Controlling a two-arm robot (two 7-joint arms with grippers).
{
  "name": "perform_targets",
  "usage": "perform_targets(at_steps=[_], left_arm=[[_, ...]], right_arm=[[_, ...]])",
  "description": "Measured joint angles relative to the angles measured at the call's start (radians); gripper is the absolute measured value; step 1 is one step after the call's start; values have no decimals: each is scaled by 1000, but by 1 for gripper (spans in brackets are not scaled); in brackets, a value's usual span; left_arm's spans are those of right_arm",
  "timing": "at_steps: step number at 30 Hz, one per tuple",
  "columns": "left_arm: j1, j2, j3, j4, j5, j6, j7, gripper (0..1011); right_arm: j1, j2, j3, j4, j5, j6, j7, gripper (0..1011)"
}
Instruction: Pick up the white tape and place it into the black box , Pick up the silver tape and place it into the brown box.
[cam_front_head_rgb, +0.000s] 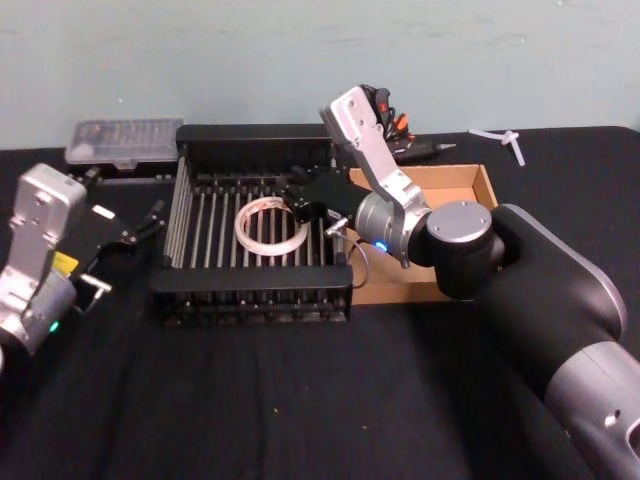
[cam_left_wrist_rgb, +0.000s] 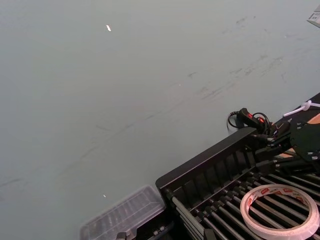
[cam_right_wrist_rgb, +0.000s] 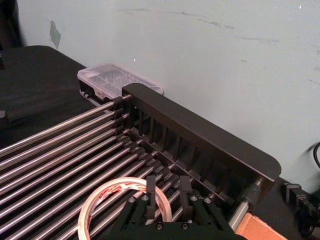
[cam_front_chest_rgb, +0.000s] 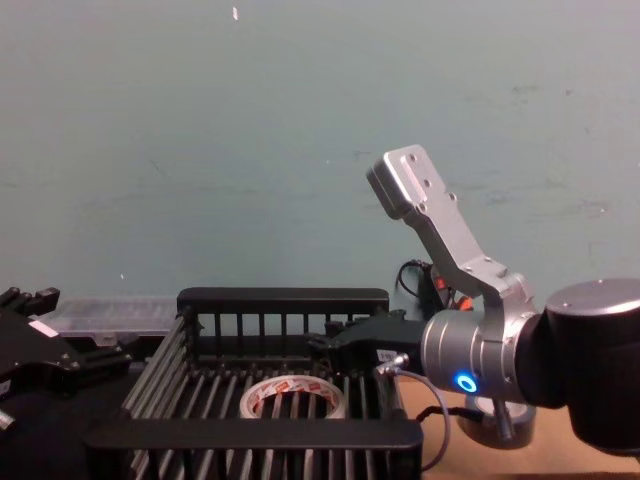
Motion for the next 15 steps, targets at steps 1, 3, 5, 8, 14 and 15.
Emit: perform_targets(at_steps=[1, 3, 5, 8, 14, 15], left_arm=[[0, 0, 0, 0, 0, 0, 0, 1001], [0, 0, 0, 0, 0, 0, 0, 1001], [0, 0, 0, 0, 0, 0, 0, 1001], [0, 0, 0, 0, 0, 0, 0, 1001], [0, 0, 0, 0, 0, 0, 0, 1001], [0, 0, 0, 0, 0, 0, 0, 1001]], right_arm=[[0, 0, 0, 0, 0, 0, 0, 324], [0, 0, 0, 0, 1, 0, 0, 381], [0, 0, 0, 1, 1, 0, 1, 443], [1, 0, 0, 1, 1, 0, 1, 523], [1, 0, 0, 1, 2, 0, 2, 723], [1, 0, 0, 1, 2, 0, 2, 741]])
